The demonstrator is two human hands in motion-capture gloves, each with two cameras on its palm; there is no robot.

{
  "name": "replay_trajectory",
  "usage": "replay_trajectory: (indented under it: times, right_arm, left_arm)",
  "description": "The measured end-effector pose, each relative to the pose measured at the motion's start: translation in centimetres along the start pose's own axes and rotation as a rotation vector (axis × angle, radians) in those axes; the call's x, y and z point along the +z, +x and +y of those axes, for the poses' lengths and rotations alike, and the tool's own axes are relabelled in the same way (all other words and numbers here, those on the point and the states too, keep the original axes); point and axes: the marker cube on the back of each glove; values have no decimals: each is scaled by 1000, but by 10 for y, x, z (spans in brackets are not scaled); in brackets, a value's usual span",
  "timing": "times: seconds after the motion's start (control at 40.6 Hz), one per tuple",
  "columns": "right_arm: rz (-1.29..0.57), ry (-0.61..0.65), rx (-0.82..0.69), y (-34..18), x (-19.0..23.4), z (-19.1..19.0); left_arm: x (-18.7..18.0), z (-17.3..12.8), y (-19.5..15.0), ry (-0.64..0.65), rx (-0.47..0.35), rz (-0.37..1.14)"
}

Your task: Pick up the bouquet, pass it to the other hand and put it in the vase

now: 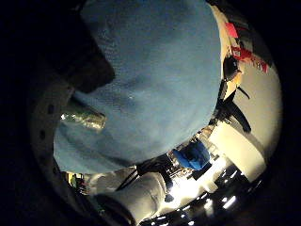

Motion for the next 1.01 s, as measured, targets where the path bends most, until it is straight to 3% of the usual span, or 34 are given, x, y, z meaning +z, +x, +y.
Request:
replay_trajectory:
  times: [0.197,0.493,0.616,0.813,1.011]
  right_arm:
    - [-46,5,-3,-12,10,-5]
    - [-181,236,-11,-7,4,-13]
    - [-361,374,-123,-11,-9,-21]
    - [-815,187,-358,-36,-55,32]
    - [-976,287,-521,-56,-98,60]
  left_arm:
    - [10,-1,-1,-36,-5,16]
    - [21,6,-9,-112,-24,22]
    - [26,3,-12,-139,-28,50]
    - [20,-9,-14,-130,-43,153]
    - [-2,-29,-11,-106,-117,350]
